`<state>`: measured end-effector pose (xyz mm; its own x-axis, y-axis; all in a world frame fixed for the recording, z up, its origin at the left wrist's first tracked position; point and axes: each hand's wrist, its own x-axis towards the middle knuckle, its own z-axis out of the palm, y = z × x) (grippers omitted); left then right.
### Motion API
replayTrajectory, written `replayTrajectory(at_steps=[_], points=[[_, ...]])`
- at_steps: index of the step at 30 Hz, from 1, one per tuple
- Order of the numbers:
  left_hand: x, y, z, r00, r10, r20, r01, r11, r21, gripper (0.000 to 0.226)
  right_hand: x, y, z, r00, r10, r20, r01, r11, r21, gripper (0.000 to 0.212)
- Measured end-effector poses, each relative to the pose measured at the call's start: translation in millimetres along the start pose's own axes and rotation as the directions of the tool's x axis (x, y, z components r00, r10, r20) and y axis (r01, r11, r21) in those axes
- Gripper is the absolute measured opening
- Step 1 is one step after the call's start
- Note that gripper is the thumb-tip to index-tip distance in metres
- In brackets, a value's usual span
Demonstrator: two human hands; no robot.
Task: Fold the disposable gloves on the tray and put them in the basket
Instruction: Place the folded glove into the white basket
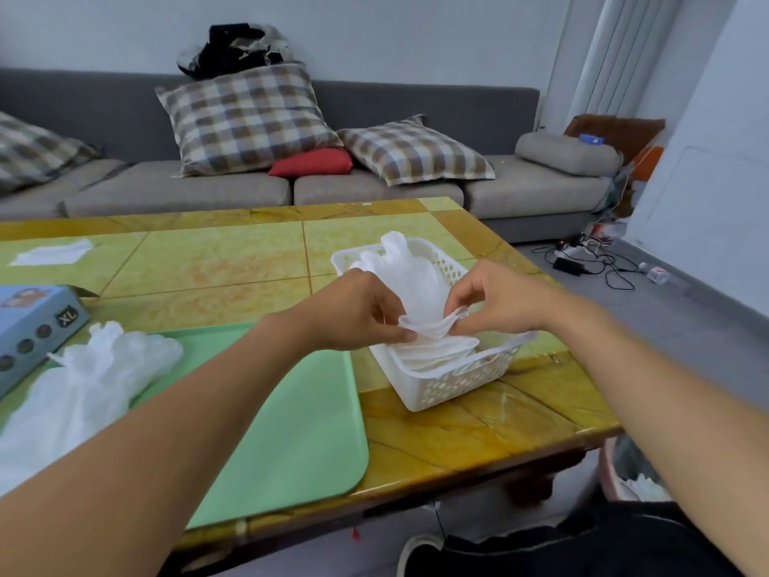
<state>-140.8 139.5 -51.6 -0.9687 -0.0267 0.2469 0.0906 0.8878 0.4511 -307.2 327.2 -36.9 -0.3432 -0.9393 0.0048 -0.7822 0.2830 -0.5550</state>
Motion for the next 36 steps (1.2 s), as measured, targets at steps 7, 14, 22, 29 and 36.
replayTrajectory(at_steps=[7,14,22,29,36], points=[[-2.4,7.8,-8.8,0.981,-0.065,-0.184,0.067,0.998,0.005,0.049,-6.0,-29.2,-16.0,0.98,0.192,0.057,-0.183,0.974,-0.133,0.035],[-0.6,-11.0,1.9,0.972,-0.216,-0.09,0.234,0.901,0.364,0.041,35.9,-23.5,25.6,0.966,0.164,0.202,-0.102,0.953,-0.285,0.121],[-39.5,-25.1,-48.2,0.942,-0.178,-0.283,0.188,0.982,0.009,0.019,43.0,-86.2,2.1,0.977,0.209,0.034,-0.165,0.852,-0.496,0.079],[-173.6,-96.4,-122.8,0.676,-0.613,-0.409,0.636,0.765,-0.096,0.022,84.2,-214.3,110.7,0.938,-0.319,0.137,0.336,0.933,-0.127,0.046],[-259.3,-119.3,-120.4,0.579,-0.794,-0.188,0.814,0.578,0.065,0.033,122.3,-256.4,222.0,0.854,-0.37,0.366,0.45,0.878,-0.161,0.09]])
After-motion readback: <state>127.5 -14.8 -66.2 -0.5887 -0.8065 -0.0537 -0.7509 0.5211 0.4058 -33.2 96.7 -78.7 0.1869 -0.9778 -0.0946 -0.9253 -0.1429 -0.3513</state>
